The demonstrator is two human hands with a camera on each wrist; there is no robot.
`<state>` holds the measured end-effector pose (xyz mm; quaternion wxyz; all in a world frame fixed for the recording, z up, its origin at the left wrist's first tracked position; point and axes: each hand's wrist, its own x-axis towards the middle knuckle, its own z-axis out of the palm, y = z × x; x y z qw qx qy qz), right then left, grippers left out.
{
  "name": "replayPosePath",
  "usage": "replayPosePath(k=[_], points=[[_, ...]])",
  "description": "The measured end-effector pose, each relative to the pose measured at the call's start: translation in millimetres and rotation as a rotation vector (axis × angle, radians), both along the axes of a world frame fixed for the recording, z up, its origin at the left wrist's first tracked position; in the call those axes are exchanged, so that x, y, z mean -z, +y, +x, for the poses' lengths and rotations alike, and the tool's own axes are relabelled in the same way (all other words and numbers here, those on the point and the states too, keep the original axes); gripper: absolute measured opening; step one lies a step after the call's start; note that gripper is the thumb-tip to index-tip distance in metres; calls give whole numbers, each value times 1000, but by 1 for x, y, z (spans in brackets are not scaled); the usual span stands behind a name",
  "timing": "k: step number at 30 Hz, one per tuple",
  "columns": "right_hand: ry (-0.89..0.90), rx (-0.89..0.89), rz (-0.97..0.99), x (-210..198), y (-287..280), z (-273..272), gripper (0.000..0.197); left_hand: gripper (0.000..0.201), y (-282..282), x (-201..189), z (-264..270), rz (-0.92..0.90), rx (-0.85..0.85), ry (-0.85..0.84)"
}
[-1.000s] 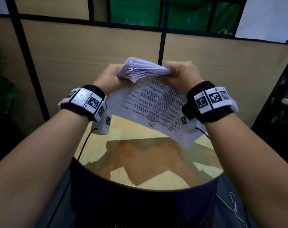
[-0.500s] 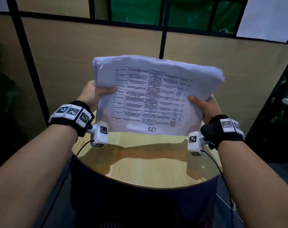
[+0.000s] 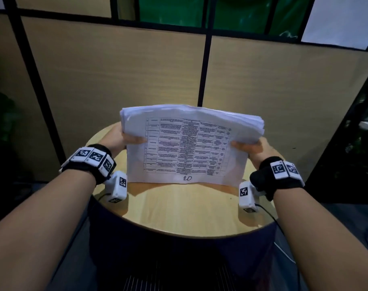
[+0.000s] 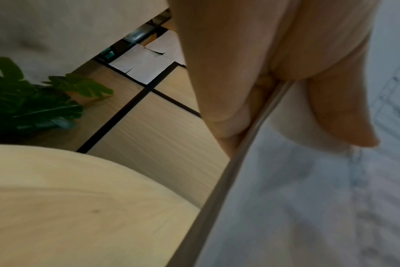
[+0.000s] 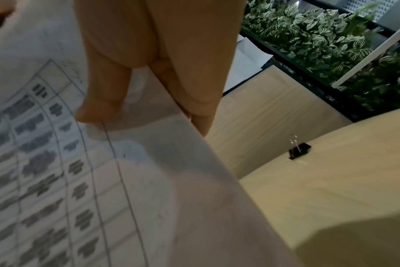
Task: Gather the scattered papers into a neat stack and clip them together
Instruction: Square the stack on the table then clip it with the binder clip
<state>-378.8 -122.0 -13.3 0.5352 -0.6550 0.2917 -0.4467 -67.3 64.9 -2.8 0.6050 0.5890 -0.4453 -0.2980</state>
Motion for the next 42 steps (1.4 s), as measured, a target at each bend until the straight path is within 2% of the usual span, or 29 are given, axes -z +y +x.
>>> replayPosePath(k=[2,3,6,8,10,12,14,15,16,17,19,20,21,22,23,24,25,26,28,29,31,32,34,37,40,42], points=[[-11,-16,35,8,3,1,56,74,0,10,0,19,24,20],[-16,6,32,8,6,3,54,71,-2,13,1,16,4,21],[8,134,0,-1,2,9,26,73,-6,7,4,24,-83,22],[-9,181,-38,-19,-2,13,18,80,-7,-5,5,-30,-163,-1],[-1,226,-168,-41,-2,17,19,103,-7,-24,5,-97,-324,-128],[50,244,-344,-70,3,25,10,120,-8,-51,-4,-153,-431,-350],[23,177,-486,-100,21,36,2,125,-14,-79,-22,-171,-379,-617],[41,161,-609,-114,31,41,9,124,-18,-91,-32,-152,-315,-742],[134,181,-763,-122,39,47,18,116,-21,-99,-39,-104,-237,-805],[216,207,-925,-129,43,53,20,96,-25,-105,-46,-79,-146,-793],[277,277,-1127,-134,48,61,15,24,-33,-107,-52,-87,-58,-628],[242,326,-1169,-133,51,62,13,26,-36,-103,-50,-125,-64,-562],[208,413,-1169,-131,49,62,16,35,-36,-97,-49,-148,-64,-511],[165,539,-1141,-126,47,60,30,31,-35,-91,-44,-166,-68,-417],[117,656,-1087,-119,44,57,52,25,-34,-85,-39,-200,-85,-348],[58,721,-1003,-110,40,53,72,29,-27,-80,-37,-220,-76,-261],[-9,709,-894,-101,39,50,89,43,-25,-74,-33,-237,-67,-186],[-63,599,-745,-91,39,49,101,57,-20,-71,-33,-232,-40,-110],[-150,230,-387,-73,38,52,109,66,-18,-62,-34,-233,29,-20],[-152,85,-230,-67,39,53,103,62,-18,-59,-36,-228,62,1],[-113,-3,-67,-60,40,53,71,56,-18,-55,-46,-208,72,3],[-96,10,-62,-57,38,53,54,54,-18,-54,-50,-195,67,-6],[-62,37,-142,-56,36,52,34,40,-19,-53,-56,-154,58,-26],[5,104,-263,-62,39,58,30,31,-24,-53,-64,-161,9,-63],[-136,122,-266,-66,44,63,28,42,-30,-50,-66,-238,-110,-102],[-161,113,-274,-60,47,62,23,49,-31,-44,-63,-233,-135,-108]])
